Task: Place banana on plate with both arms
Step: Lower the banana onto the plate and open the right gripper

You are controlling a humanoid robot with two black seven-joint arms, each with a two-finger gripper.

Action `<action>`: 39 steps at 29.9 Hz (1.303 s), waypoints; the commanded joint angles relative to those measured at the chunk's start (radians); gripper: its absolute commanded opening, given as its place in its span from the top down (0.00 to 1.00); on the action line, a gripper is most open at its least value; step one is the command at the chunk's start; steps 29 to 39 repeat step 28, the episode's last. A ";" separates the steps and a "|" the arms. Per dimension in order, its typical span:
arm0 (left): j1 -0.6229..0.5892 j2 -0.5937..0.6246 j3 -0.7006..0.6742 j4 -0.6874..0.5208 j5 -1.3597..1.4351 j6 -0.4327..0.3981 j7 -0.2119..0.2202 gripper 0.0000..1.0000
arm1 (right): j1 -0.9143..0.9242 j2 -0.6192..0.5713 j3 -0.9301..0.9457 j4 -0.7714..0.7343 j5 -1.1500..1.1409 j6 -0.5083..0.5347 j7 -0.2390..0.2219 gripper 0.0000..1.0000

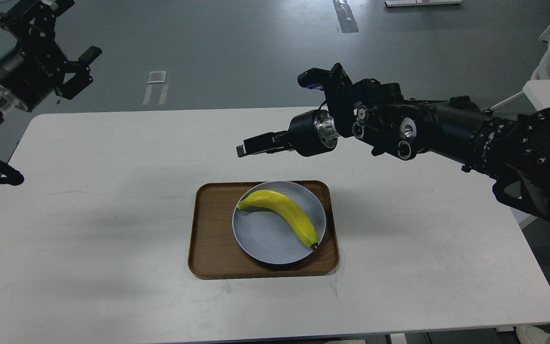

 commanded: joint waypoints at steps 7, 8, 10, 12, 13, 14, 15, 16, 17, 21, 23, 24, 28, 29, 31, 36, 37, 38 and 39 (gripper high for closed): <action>0.003 -0.056 -0.001 0.003 -0.006 0.000 0.000 0.02 | -0.239 -0.216 0.406 -0.005 0.315 -0.045 0.000 0.00; 0.009 -0.070 -0.003 0.005 -0.018 0.000 0.000 0.02 | -0.291 -0.221 0.486 -0.005 0.359 -0.057 0.000 0.00; 0.021 -0.091 -0.007 0.005 -0.047 0.000 0.000 0.02 | -0.365 -0.222 0.581 -0.009 0.412 -0.062 0.000 0.00; 0.025 -0.119 -0.020 0.015 -0.061 0.000 0.000 0.02 | -0.420 -0.222 0.661 -0.009 0.439 -0.065 0.000 0.00; 0.025 -0.129 -0.023 0.017 -0.061 0.000 0.000 0.02 | -0.437 -0.222 0.684 -0.011 0.446 -0.065 0.000 0.00; 0.026 -0.140 -0.026 0.020 -0.061 0.000 0.000 0.02 | -0.451 -0.221 0.707 -0.014 0.450 -0.065 0.000 0.00; 0.037 -0.162 -0.030 0.029 -0.061 0.000 0.000 0.02 | -0.477 -0.218 0.750 -0.023 0.456 -0.065 0.000 0.00; 0.054 -0.183 -0.038 0.040 -0.061 0.000 0.000 0.02 | -0.499 -0.215 0.785 -0.037 0.458 -0.065 0.000 0.00; 0.061 -0.195 -0.044 0.043 -0.061 0.000 0.000 0.02 | -0.508 -0.212 0.801 -0.041 0.458 -0.065 0.000 0.00; 0.110 -0.273 -0.092 0.081 -0.061 0.000 0.002 0.02 | -0.540 -0.210 0.853 -0.052 0.460 -0.061 0.000 0.00; 0.127 -0.309 -0.102 0.103 -0.058 0.000 0.003 0.02 | -0.548 -0.210 0.861 -0.052 0.460 -0.058 0.000 0.00; 0.139 -0.329 -0.102 0.112 -0.052 0.000 0.003 0.02 | -0.551 -0.211 0.861 -0.051 0.460 -0.053 0.000 0.00; 0.167 -0.367 -0.103 0.124 -0.046 0.000 0.006 0.02 | -0.553 -0.219 0.859 -0.051 0.460 -0.032 0.000 0.00; 0.167 -0.367 -0.103 0.124 -0.046 0.000 0.006 0.02 | -0.553 -0.219 0.859 -0.051 0.460 -0.032 0.000 0.00; 0.167 -0.367 -0.103 0.124 -0.046 0.000 0.006 0.02 | -0.553 -0.219 0.859 -0.051 0.460 -0.032 0.000 0.00; 0.167 -0.367 -0.103 0.124 -0.046 0.000 0.006 0.02 | -0.553 -0.219 0.859 -0.051 0.460 -0.032 0.000 0.00; 0.167 -0.367 -0.103 0.124 -0.046 0.000 0.006 0.02 | -0.553 -0.219 0.859 -0.051 0.460 -0.032 0.000 0.00; 0.167 -0.367 -0.103 0.124 -0.046 0.000 0.006 0.02 | -0.553 -0.219 0.859 -0.051 0.460 -0.032 0.000 0.00; 0.167 -0.367 -0.103 0.124 -0.046 0.000 0.006 0.02 | -0.553 -0.219 0.859 -0.051 0.460 -0.032 0.000 0.00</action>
